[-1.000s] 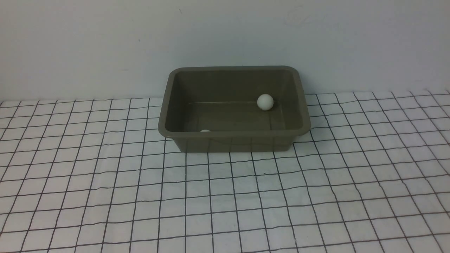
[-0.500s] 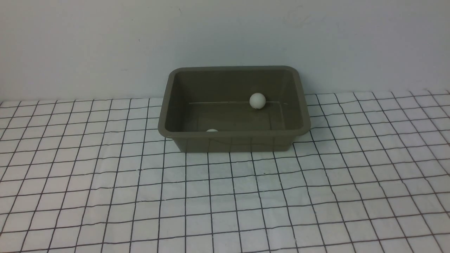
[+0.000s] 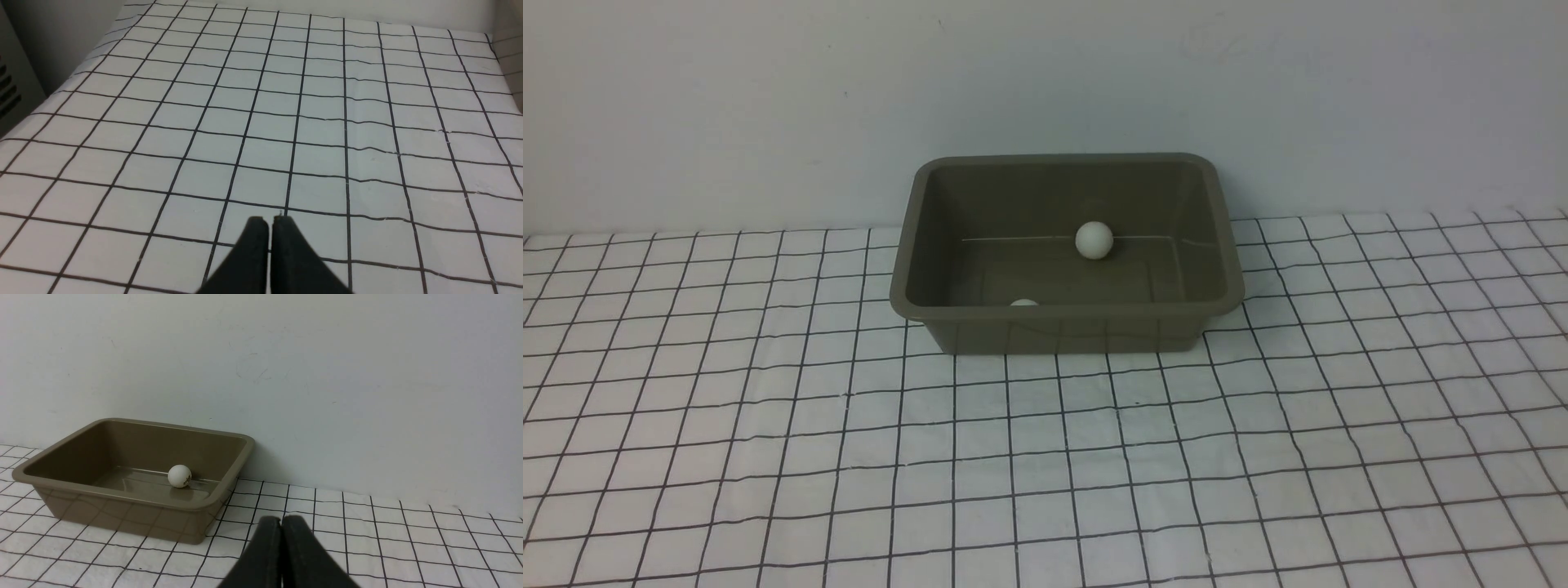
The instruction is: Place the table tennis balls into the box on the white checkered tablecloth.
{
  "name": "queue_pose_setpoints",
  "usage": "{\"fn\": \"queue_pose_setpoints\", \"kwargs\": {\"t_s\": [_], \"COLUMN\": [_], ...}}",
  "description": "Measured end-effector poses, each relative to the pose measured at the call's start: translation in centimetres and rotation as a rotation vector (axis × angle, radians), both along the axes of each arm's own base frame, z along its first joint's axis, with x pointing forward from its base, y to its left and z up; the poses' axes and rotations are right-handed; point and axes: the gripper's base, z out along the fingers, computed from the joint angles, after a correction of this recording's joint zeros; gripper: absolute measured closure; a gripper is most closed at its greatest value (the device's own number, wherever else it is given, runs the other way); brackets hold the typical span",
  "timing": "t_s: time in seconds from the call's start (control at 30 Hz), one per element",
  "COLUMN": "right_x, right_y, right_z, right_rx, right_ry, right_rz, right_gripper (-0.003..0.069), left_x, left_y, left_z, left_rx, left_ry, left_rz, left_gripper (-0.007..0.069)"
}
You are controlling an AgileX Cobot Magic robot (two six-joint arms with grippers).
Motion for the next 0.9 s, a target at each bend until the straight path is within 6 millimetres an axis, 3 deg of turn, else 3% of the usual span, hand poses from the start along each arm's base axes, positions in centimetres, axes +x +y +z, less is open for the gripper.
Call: {"fn": "queue_pose_setpoints", "kwargs": {"t_s": [0.23,0.6,0.8,0.9], "right_x": [0.0,-0.4,-0.3,0.1], "right_y": [-0.2,-1.4,-1.3,-1.2], "right_z": [0.0,-0.1,-1.9,-3.9], "right_rx": [-0.023,0.032,0.072,0.097], "right_ry": [-0.008,0.006,0.038,0.062], "right_rz": [-0.027,-0.396,-0.420,-0.407], "right_gripper": [0.0676,0.0676,0.0676,0.0676], "left_x": [0.0,0.0,0.0,0.0], "left_y": [0.0,0.0,0.0,0.0], "left_z": [0.0,0.0,0.0,0.0], "left_rx": [0.000,0.000,0.000,0.000], "left_ry": [0.000,0.000,0.000,0.000], "left_rz": [0.000,0.000,0.000,0.000], "left_gripper": [0.0629,0.0629,0.0629,0.0629]}}
